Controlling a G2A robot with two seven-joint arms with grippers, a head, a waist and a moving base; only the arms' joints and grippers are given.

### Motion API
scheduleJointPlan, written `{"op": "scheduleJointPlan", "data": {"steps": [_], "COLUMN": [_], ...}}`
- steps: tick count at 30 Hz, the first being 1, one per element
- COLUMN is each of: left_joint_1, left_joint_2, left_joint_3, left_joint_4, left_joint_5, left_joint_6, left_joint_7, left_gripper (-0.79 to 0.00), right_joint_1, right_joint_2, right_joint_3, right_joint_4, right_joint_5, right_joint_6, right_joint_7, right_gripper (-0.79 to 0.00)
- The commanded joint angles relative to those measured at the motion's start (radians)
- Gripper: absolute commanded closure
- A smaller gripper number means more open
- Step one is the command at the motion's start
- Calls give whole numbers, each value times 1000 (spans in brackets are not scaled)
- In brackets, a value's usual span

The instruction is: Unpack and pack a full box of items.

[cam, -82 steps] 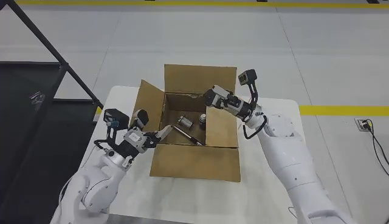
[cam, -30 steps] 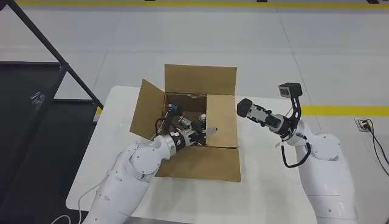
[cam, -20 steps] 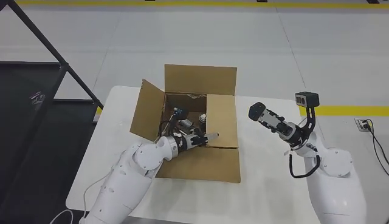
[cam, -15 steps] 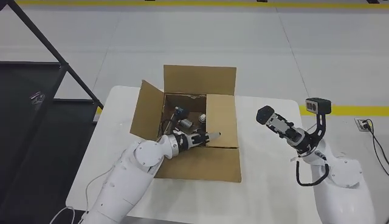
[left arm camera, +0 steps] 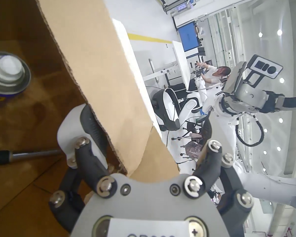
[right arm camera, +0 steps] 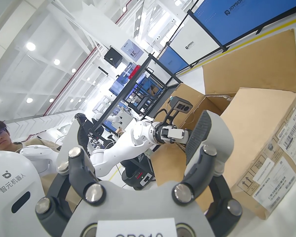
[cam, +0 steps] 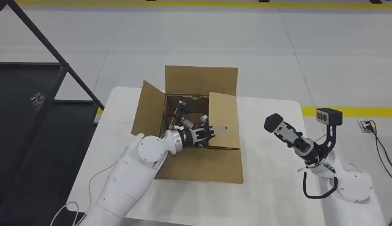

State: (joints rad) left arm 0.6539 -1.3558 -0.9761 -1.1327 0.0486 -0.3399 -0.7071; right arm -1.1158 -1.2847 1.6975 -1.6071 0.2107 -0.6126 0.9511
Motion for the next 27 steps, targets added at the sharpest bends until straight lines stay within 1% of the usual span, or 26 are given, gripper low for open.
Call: {"op": "scheduleJointPlan", "data": {"steps": [1, 5, 6, 7, 9, 11, 15, 20, 27], "left_joint_1": [4, 9, 1, -3, -4, -19, -55, -101, -156], "left_joint_2": [0, -2, -3, -6, -16, -26, -55, -94, -151], "left_joint_3": [-2, 1, 4, 20, 46, 72, 131, 199, 284], "left_joint_4": [-37, -100, -106, -119, -134, -127, -82, -8, 106], "left_joint_5": [11, 27, 71, 120, 117, 128, 100, 82, 68], "left_joint_6": [3, 17, 34, 48, 53, 55, 39, -7, -22], "left_joint_7": [17, 50, 80, 107, 137, 165, 201, 255, 291], "left_gripper": [-785, -785, -785, -785, -785, -785, -785, -785, -785], "right_joint_1": [-5, -19, -23, -28, -38, -50, -82, -121, -151], "right_joint_2": [4, 11, 13, 16, 20, 25, 33, 43, 56], "right_joint_3": [5, 23, 28, 34, 46, 59, 89, 118, 145], "right_joint_4": [0, -5, -8, -10, -15, -21, -34, -40, -30], "right_joint_5": [6, 20, 26, 31, 38, 43, 55, 78, 107], "right_joint_6": [-8, -24, -29, -33, -38, -41, -53, -64, -80], "right_joint_7": [-12, -32, -35, -38, -42, -47, -60, -64, -66], "right_gripper": [-785, -785, -785, -785, -785, -785, -785, -785, -785]}}
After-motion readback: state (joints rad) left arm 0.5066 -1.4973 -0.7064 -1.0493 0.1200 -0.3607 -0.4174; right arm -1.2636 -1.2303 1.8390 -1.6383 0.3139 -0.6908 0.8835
